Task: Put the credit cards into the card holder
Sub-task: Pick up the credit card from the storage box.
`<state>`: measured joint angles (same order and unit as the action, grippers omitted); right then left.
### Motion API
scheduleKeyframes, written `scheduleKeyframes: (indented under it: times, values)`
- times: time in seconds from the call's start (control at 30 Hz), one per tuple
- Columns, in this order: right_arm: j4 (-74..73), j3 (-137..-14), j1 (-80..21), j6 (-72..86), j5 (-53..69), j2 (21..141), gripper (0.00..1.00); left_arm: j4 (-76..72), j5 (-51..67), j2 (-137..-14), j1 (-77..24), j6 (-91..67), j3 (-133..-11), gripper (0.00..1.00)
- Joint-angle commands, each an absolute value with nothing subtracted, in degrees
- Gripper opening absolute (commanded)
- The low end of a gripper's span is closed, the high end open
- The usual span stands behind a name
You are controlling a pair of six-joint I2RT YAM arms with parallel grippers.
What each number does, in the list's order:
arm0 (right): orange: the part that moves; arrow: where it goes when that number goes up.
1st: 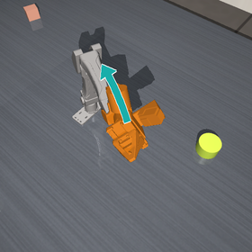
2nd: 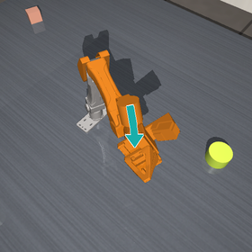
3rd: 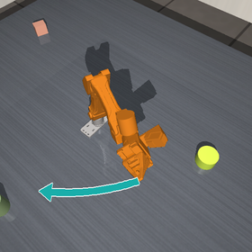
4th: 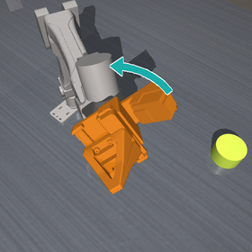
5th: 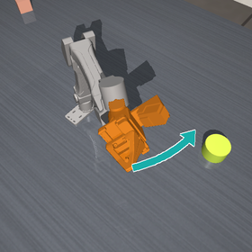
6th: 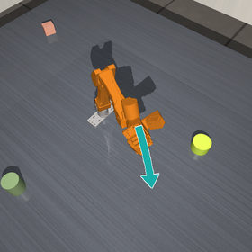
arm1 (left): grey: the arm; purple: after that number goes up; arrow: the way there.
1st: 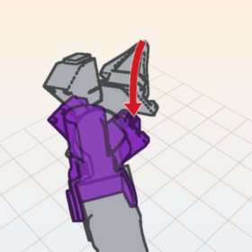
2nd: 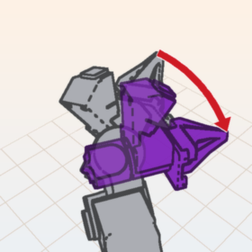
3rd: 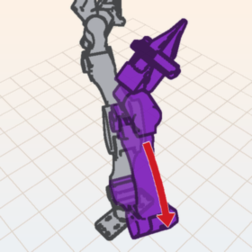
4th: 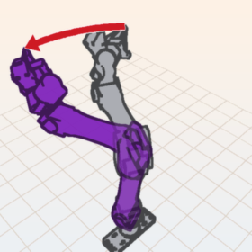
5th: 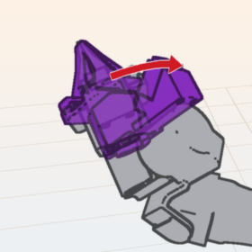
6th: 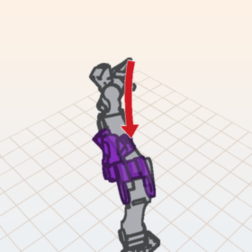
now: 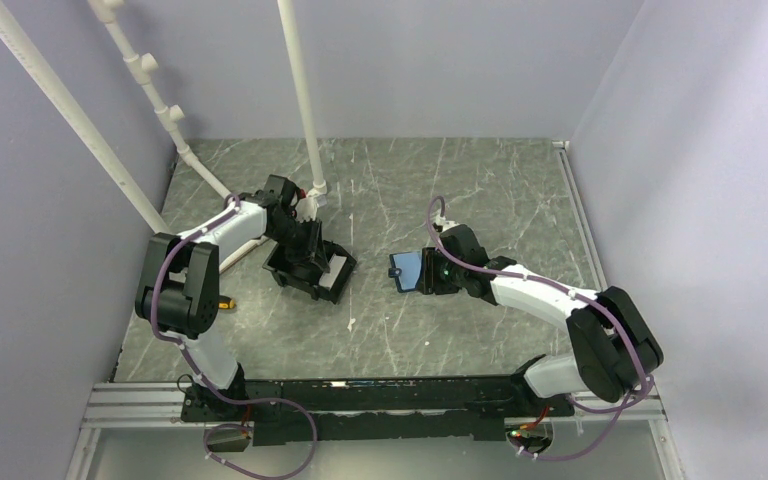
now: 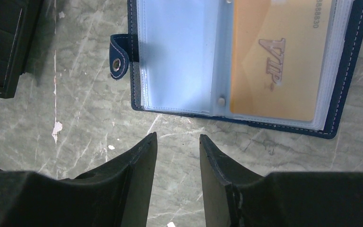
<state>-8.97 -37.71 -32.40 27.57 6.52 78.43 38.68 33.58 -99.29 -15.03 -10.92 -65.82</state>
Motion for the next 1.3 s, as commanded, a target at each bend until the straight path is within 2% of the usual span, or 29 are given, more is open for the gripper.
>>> scheduleKeyframes:
  times: [0.0, 0.47, 0.67, 0.8, 1.0, 1.1, 1.27]
  values:
    - [-7.77, -38.05, -32.52, 27.51, 7.12, 78.4, 0.4, 40.66, 34.17, -98.63, -14.97, -8.55, -68.43, 0.21]
    - [-7.82, -38.41, -32.51, 27.43, 7.47, 78.92, 0.4, 44.25, 31.35, -96.64, -15.03, -7.44, -71.22, 0.13]
    - [-8.75, -39.16, -32.5, 27.12, 6.93, 78.99, 0.4, 49.18, 25.84, -94.92, -15.16, -7.41, -75.25, 0.0]
    - [-11.61, -40.43, -32.5, 26.94, 4.1, 77.94, 0.41, 54.2, 20.86, -90.93, -15.53, -7.26, -79.63, 0.0]
    - [-15.94, -42.64, -29.82, 25.77, 0.87, 76.42, 0.44, 58.53, 19.58, -84.67, -15.97, -6.95, -85.92, 0.0]
    - [-15.26, -42.57, -24.91, 25.99, 5.02, 76.95, 0.44, 55.71, 25.1, -82.0, -16.86, -9.81, -86.73, 0.0]
    - [-11.88, -43.34, -19.68, 26.85, 12.59, 78.98, 0.45, 40.39, 30.96, -82.32, -23.15, -18.63, -81.68, 0.0]
